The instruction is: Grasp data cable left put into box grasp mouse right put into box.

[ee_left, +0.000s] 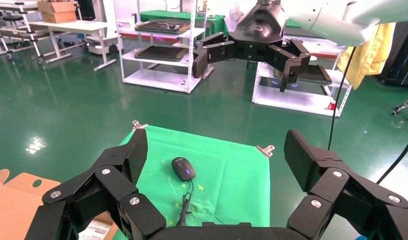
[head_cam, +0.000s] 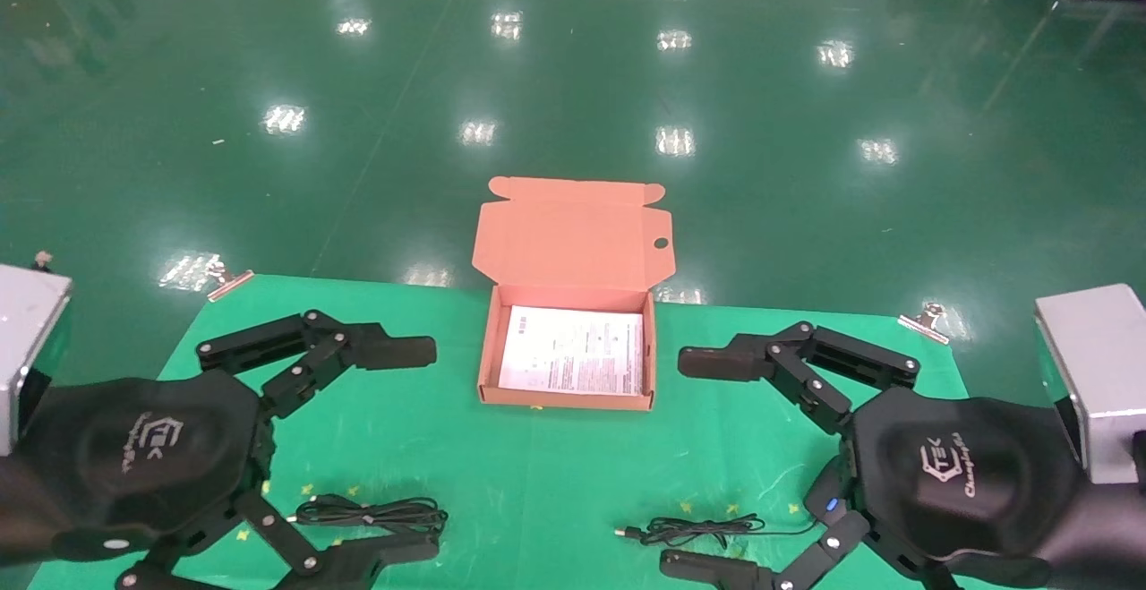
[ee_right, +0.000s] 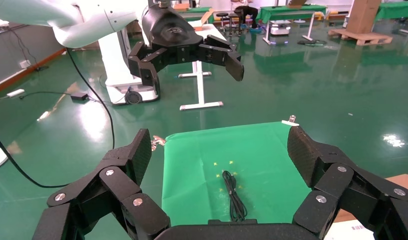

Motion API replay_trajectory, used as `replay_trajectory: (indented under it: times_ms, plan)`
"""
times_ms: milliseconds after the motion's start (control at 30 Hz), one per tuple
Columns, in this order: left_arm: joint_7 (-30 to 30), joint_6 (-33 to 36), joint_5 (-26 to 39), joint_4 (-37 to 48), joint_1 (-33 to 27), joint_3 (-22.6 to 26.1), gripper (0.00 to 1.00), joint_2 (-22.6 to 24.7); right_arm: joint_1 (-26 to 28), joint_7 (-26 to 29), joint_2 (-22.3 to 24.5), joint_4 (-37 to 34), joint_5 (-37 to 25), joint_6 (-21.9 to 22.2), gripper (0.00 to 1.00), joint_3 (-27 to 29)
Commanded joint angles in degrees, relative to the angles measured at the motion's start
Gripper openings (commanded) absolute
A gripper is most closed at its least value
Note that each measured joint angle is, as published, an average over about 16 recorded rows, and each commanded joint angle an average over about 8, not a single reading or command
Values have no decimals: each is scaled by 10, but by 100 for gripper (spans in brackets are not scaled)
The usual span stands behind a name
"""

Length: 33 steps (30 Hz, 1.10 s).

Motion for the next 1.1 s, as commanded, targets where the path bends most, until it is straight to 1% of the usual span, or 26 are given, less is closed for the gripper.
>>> replay_trajectory:
  times_ms: [33,733,833,900,1100]
  plan:
    - [0,0,0,0,0,0,100,0,0,0,0,0,0,0,100,0]
    - [1,0,5,-1,-3,3,100,2,1,-1,1,0,-3,0,100,0]
    - [-1,7,19,-3,-11,11,100,3,7,-10,4,5,-21,-1,100,-4]
    - [-6,13,39,-4,-25,22,100,6,16,-21,6,12,-43,-4,100,-9]
    - [-34,36,137,-5,-96,77,100,20,65,-76,6,30,-134,-26,100,-37]
